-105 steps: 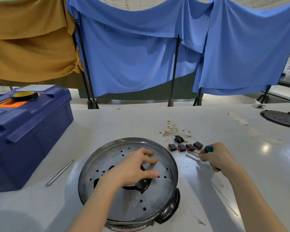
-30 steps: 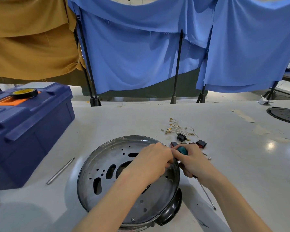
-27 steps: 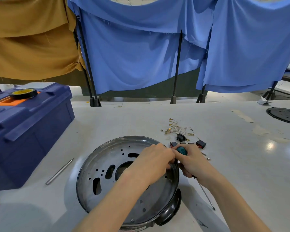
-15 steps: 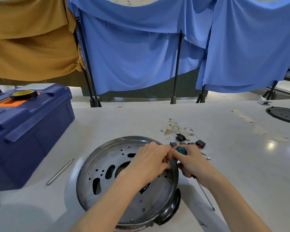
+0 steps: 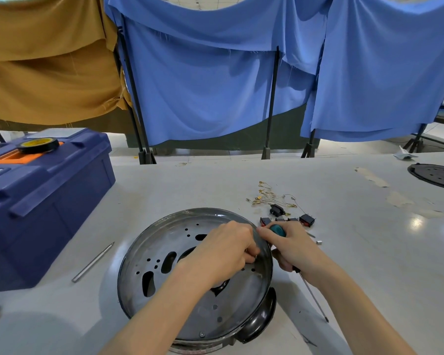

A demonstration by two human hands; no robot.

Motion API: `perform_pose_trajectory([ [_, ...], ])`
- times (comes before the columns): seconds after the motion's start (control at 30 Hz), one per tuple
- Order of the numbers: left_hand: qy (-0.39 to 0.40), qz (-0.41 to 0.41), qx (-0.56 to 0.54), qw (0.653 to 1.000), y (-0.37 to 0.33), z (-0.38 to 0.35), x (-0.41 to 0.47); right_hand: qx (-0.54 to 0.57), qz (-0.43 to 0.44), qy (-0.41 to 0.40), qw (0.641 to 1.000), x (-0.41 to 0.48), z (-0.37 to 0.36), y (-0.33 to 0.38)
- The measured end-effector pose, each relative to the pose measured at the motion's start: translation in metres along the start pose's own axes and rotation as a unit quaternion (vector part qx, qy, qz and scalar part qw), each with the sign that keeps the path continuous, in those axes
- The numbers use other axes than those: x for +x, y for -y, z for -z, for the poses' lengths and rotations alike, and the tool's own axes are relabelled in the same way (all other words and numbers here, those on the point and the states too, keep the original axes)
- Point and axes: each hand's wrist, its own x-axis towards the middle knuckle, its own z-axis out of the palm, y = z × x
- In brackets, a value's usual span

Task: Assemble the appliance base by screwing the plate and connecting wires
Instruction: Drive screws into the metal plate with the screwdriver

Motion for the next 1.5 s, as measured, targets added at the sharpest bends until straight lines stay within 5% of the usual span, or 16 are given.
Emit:
perform_pose_trajectory([
  [0.37, 0.014, 0.001, -0.004, 1.000, 0.002, -0.001, -0.001, -0.005, -0.002, -0.002, 1.000, -0.001, 0.000, 0.001],
  [0.7, -0.013, 0.030, -0.131, 0.991, 0.009, 0.005, -0.005, -0.072, -0.029, 0.053, 0.996, -0.011, 0.007, 0.012],
  [1.07, 0.015, 0.021, -0.076, 0.997, 0.007, 0.004, -0.005, -0.121, 0.019, -0.041, 0.992, -0.006, -0.008, 0.007],
  [1.5, 0.066, 0.017, 0.073, 0.995, -0.014, 0.013, -0.009, -0.112, 0.019, -0.040, 0.993, -0.007, -0.007, 0.010],
])
